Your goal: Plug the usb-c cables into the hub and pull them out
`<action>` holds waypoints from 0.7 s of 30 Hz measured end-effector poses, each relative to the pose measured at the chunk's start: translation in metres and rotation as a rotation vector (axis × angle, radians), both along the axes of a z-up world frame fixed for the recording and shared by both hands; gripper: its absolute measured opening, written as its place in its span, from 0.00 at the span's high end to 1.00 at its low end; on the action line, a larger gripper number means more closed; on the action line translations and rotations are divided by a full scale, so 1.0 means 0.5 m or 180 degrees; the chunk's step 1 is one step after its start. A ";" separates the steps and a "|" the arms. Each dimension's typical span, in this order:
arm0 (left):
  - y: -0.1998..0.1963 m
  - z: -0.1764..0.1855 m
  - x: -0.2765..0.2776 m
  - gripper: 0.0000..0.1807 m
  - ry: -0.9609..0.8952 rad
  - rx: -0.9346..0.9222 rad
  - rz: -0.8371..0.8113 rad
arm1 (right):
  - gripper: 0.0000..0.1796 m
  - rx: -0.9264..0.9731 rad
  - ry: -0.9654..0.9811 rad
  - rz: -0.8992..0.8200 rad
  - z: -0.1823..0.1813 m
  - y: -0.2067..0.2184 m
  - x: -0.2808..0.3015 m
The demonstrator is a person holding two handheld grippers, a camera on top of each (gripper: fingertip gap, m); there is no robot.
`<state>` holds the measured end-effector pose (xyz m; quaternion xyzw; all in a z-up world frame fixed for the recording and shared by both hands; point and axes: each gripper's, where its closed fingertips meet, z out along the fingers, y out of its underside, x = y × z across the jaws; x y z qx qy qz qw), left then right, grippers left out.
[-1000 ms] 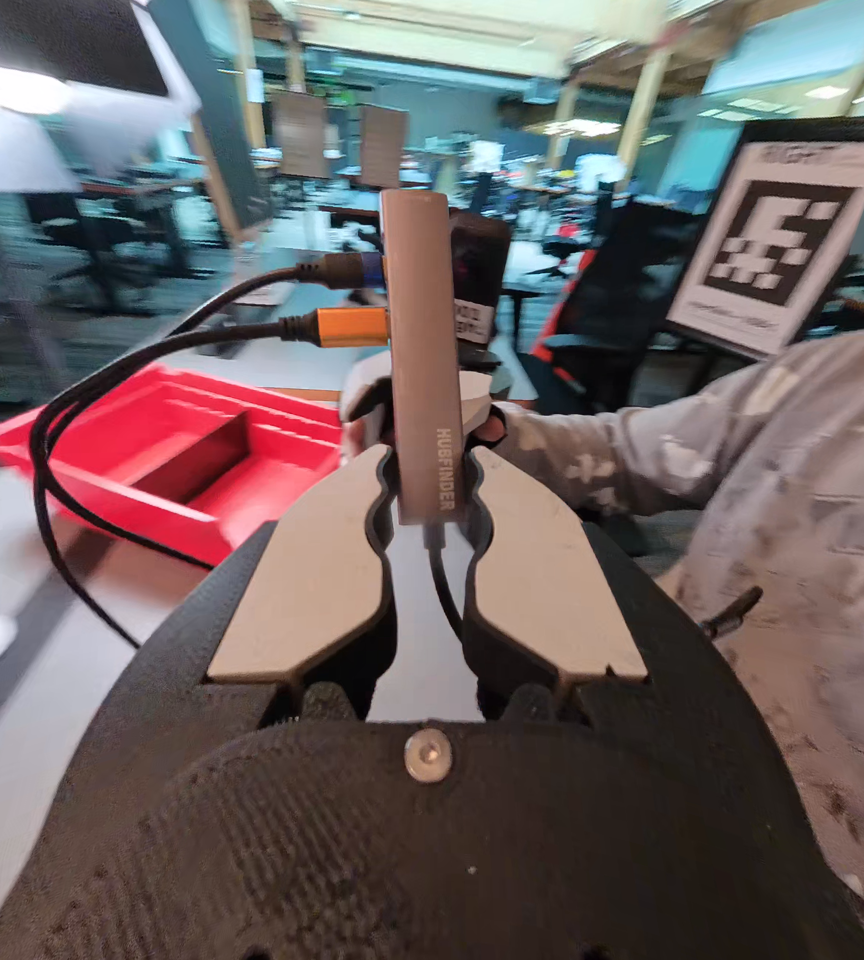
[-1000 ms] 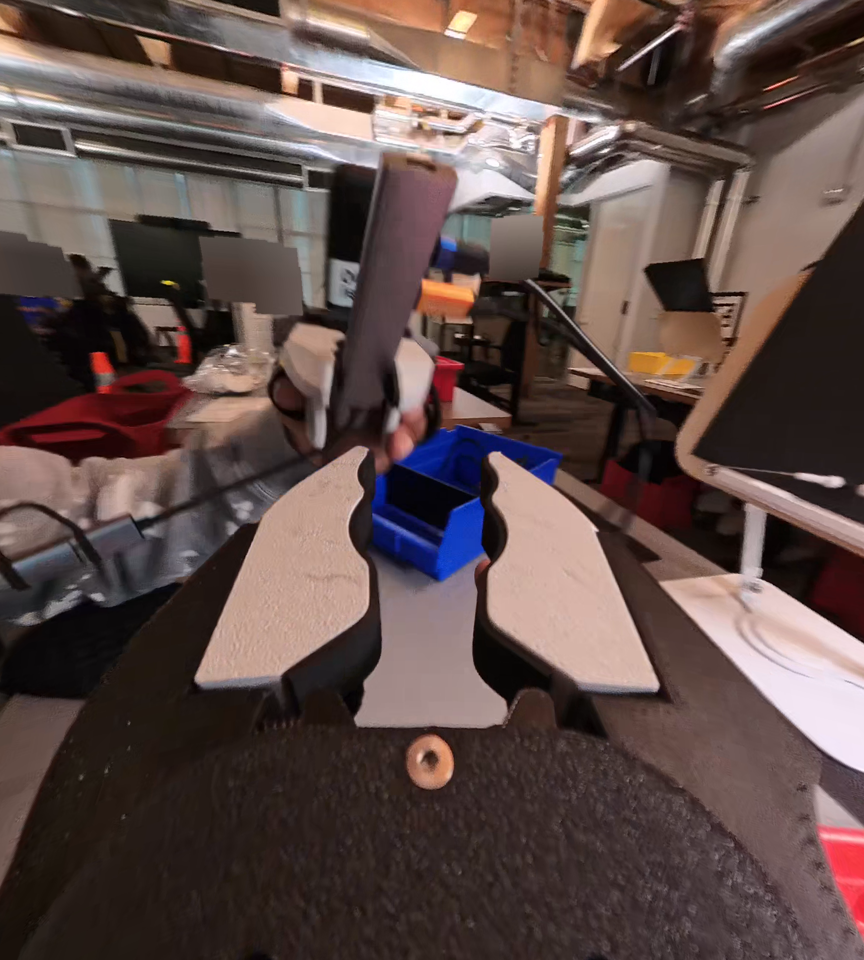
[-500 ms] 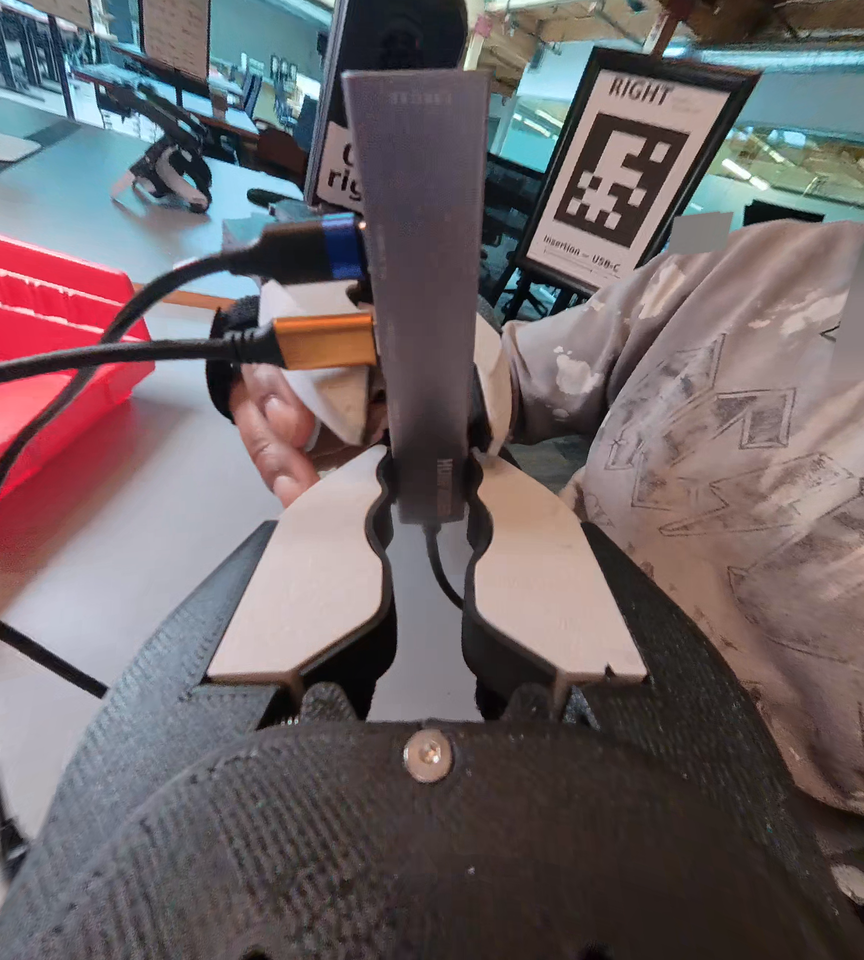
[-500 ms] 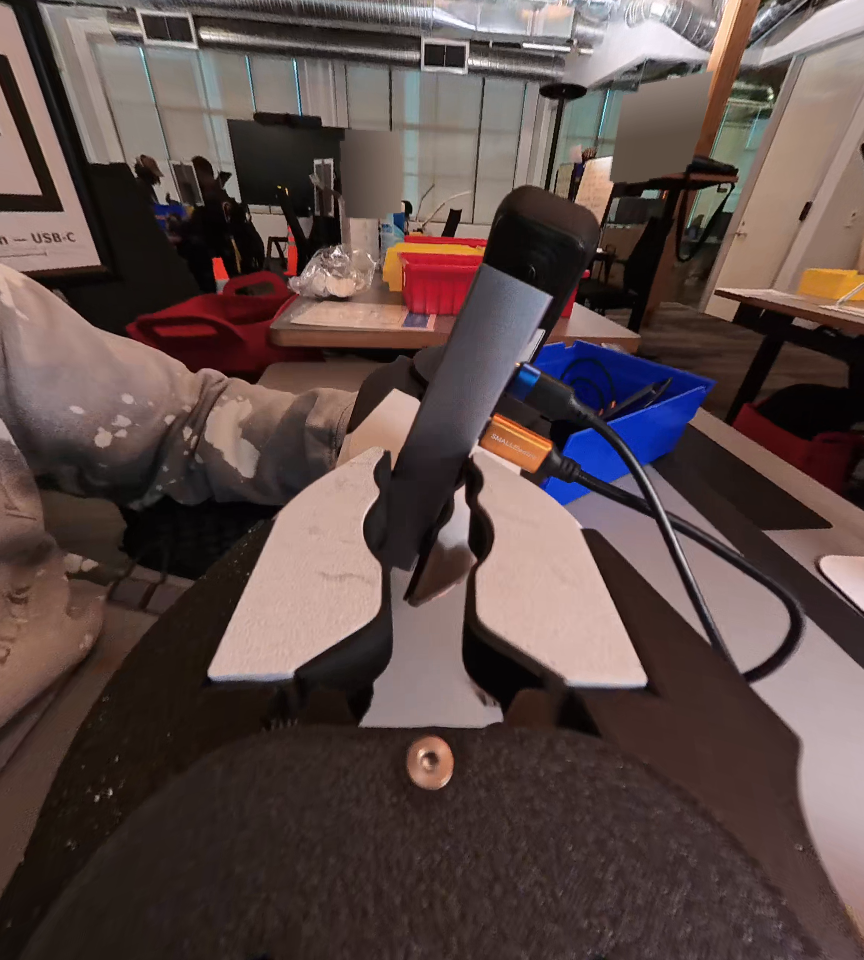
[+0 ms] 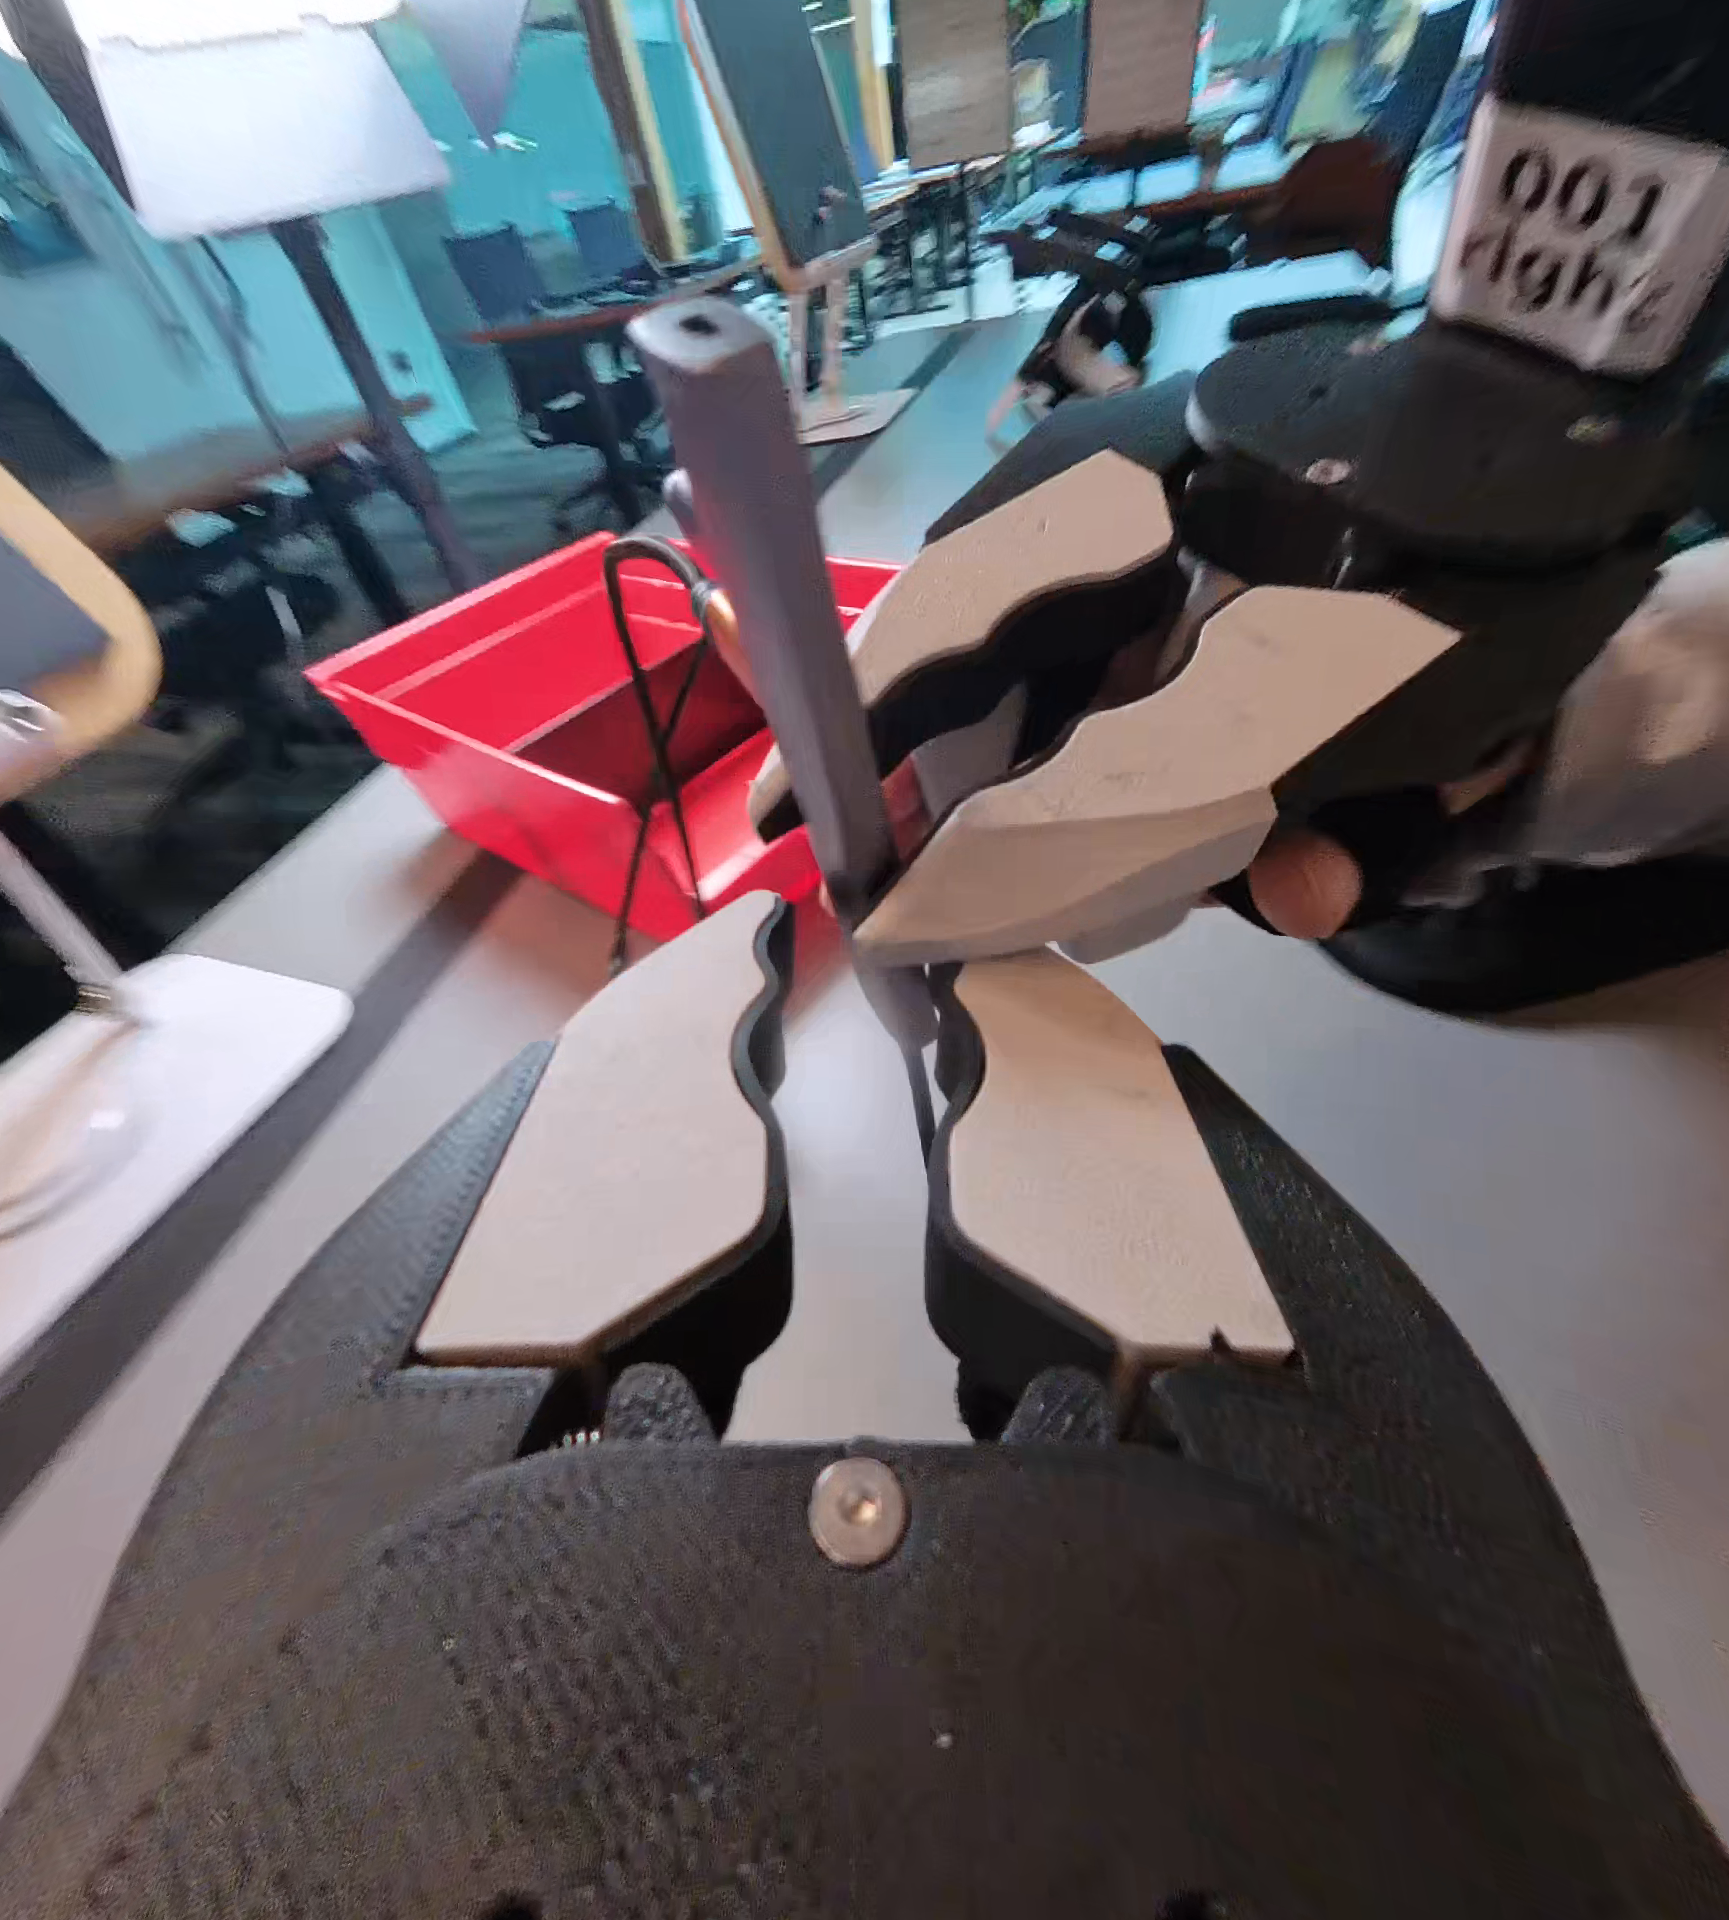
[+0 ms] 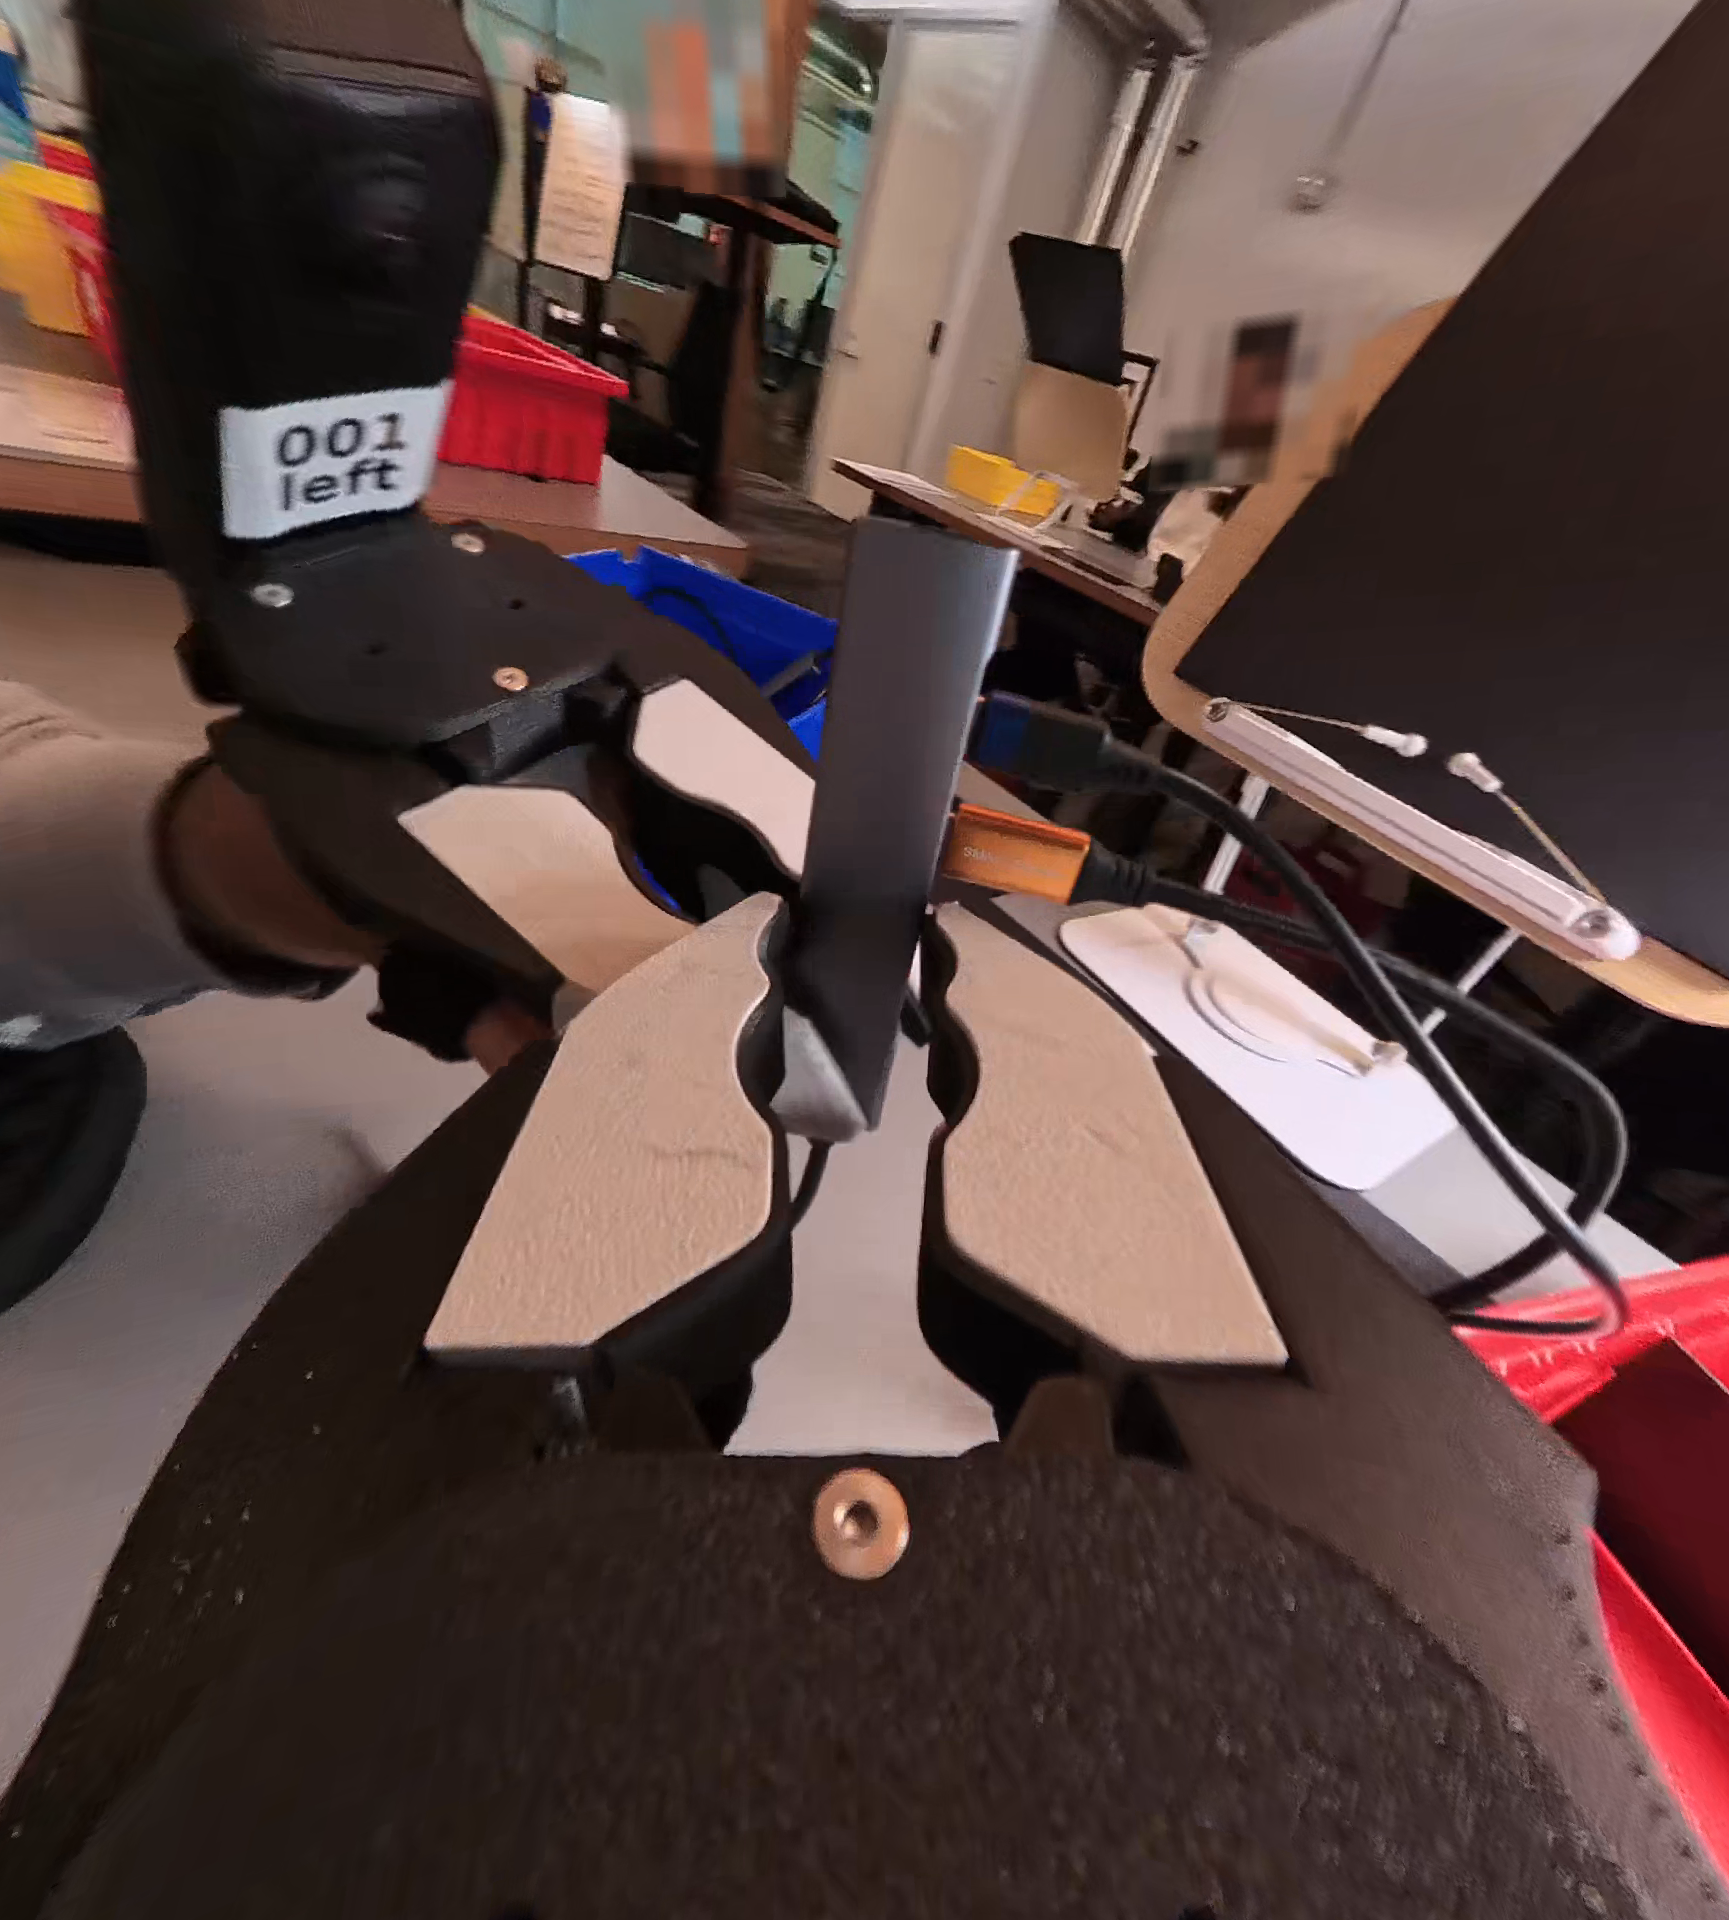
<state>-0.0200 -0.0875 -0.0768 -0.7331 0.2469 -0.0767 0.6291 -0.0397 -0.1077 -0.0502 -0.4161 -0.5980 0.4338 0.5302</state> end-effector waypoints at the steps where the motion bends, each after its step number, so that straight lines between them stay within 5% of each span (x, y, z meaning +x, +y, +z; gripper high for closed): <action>1: 0.000 0.002 -0.001 0.88 0.0138 0.0085 0.0081 | 0.88 0.0041 0.0026 -0.0055 0.003 -0.001 0.000; 6: -0.013 0.029 -0.010 0.95 -0.0245 0.0176 -0.0013 | 0.88 0.0201 0.0027 0.0280 0.036 -0.015 0.025; 15: -0.047 0.054 -0.029 0.95 -0.1445 0.0053 -0.0746 | 0.90 0.0313 0.0729 0.0374 0.215 0.079 0.123; 21: -0.051 0.039 0.013 0.95 -0.1416 -0.0037 -0.0966 | 0.88 -0.0083 0.0089 0.1104 0.156 0.077 0.107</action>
